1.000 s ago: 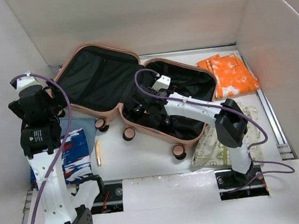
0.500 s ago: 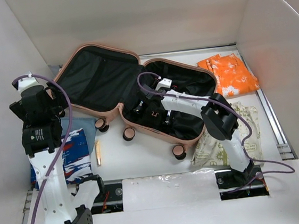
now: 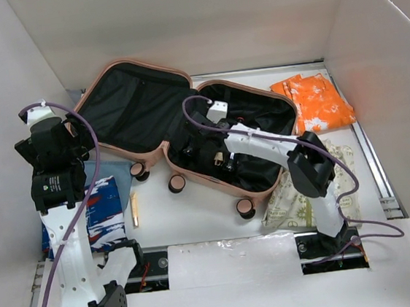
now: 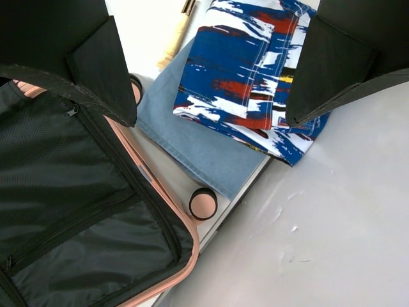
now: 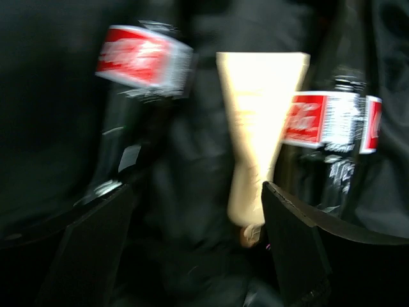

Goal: Pack the luggage

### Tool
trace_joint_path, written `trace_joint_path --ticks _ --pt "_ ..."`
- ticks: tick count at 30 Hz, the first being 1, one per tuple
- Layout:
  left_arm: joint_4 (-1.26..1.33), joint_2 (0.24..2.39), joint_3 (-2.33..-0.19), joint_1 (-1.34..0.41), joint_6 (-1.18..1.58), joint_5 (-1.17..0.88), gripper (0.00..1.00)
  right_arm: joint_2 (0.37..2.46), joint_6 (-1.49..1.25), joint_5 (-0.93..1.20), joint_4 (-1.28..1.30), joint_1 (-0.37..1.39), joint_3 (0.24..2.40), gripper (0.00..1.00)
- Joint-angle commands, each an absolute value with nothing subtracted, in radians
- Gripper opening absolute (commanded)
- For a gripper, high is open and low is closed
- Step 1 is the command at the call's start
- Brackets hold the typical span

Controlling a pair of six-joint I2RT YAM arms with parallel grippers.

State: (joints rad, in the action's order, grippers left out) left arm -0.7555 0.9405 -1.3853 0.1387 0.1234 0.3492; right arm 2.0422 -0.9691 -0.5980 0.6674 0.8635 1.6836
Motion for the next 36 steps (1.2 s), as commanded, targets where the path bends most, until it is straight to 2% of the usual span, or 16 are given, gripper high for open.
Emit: trace_joint_path --ticks 1,5,9,14,18,23,31,33,36 --pt "-0.727 0.925 -1.385 0.135 0.114 0.376 1.00 1.971 -0.879 -0.669 0.603 0.962 1.807 0.87" --pt "-0.718 0.916 -1.385 0.135 0.114 0.413 1.00 2.026 -0.879 -0.735 0.675 1.097 1.948 0.88" --pt "-0.707 0.905 -1.365 0.135 0.104 0.422 1.00 2.077 -0.879 -0.614 0.559 1.204 1.944 0.88" --pt "-0.698 0.885 -1.345 0.135 0.094 0.422 1.00 2.252 -0.867 -0.514 0.486 1.293 2.058 0.78" --pt "-0.680 0.876 -1.324 0.135 0.083 0.422 1.00 2.354 -0.827 -0.462 0.460 1.318 2.144 0.71" --pt "-0.689 0.867 -1.289 0.135 0.083 0.399 1.00 2.375 -0.796 -0.420 0.324 1.318 2.108 0.59" --pt "-0.670 0.867 -1.279 0.135 0.083 0.400 1.00 2.489 -0.830 -0.381 0.359 1.318 2.181 0.53" --pt "-0.661 0.867 -1.270 0.135 0.083 0.400 1.00 2.564 -0.841 -0.370 0.431 1.318 2.308 0.52" --pt "-0.661 0.876 -1.270 0.135 0.083 0.400 1.00 2.595 -0.883 -0.467 0.572 1.339 2.407 0.50"
